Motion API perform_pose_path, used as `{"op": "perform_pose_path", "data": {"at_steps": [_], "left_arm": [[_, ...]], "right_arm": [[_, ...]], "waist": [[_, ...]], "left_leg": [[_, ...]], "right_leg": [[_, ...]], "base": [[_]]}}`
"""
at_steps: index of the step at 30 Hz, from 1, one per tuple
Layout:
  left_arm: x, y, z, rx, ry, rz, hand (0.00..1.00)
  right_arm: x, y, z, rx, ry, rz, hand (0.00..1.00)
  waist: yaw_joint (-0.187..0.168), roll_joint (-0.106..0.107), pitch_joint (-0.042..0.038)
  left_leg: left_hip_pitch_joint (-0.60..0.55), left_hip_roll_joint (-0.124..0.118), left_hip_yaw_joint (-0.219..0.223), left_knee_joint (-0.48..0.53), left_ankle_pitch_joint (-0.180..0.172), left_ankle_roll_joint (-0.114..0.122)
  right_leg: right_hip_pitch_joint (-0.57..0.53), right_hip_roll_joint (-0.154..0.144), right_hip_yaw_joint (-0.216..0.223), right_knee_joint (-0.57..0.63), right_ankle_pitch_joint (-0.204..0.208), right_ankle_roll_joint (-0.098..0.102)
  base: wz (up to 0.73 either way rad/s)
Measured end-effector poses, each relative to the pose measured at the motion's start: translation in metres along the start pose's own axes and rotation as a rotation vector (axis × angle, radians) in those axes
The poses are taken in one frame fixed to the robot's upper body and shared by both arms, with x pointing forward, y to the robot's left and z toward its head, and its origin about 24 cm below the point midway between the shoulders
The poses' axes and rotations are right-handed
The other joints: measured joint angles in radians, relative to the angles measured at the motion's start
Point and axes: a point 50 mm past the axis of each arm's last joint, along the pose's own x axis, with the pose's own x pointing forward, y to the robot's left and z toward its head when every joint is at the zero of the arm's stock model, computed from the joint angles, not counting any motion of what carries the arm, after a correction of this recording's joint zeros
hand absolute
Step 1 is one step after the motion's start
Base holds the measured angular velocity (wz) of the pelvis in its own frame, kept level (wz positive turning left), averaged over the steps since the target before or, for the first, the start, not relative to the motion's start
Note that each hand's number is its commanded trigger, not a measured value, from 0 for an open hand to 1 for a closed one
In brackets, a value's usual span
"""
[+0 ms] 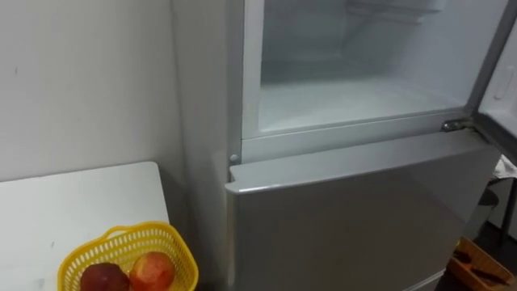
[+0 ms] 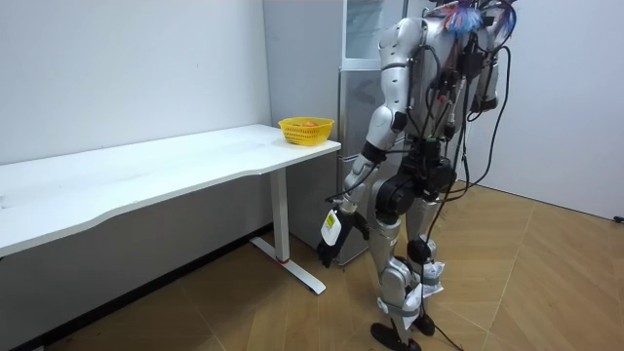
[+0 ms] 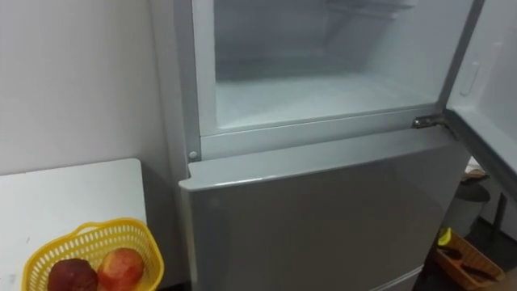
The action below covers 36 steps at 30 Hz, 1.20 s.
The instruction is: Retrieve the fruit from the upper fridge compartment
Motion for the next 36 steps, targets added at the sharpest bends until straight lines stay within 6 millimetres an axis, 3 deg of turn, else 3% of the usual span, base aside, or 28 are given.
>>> {"op": "perform_pose_path", "data": {"at_steps": [4, 20, 30, 36], "left_arm": [[0.000, -0.005, -0.003, -0.003, 0.004, -0.013, 0.00], [-0.001, -0.011, -0.008, -0.001, 0.000, -0.042, 0.00], [-0.001, -0.016, -0.021, 0.012, 0.047, -0.075, 0.00], [-0.002, -0.016, -0.021, 0.012, 0.039, -0.075, 0.00]], "right_arm": [[-0.006, 0.019, 0.004, 0.020, -0.021, 0.133, 0.00], [-0.013, 0.052, 0.001, 0.073, -0.012, 0.483, 0.00], [-0.033, 0.085, 0.000, 0.056, -0.035, 0.742, 0.00], [-0.041, 0.096, -0.002, 0.013, -0.047, 0.844, 0.00]], "waist": [[-0.004, 0.020, -0.0028], [0.003, 0.013, -0.0030], [0.002, 0.014, -0.0027], [0.032, 0.015, -0.0022]], "left_leg": [[-0.002, 0.000, -0.004, 0.001, 0.001, -0.001], [-0.008, 0.000, -0.021, 0.015, 0.003, -0.005], [-0.016, -0.002, -0.049, 0.033, 0.004, -0.006], [-0.015, -0.003, -0.061, 0.033, 0.003, -0.006]], "right_leg": [[-0.001, 0.000, -0.003, 0.000, 0.000, 0.000], [0.004, -0.002, -0.019, -0.017, -0.006, -0.006], [0.020, -0.009, -0.053, -0.020, -0.010, -0.008], [0.022, -0.012, -0.068, -0.019, -0.013, -0.009]], "base": [[0.01], [0.02], [0.10], [0.07]]}}
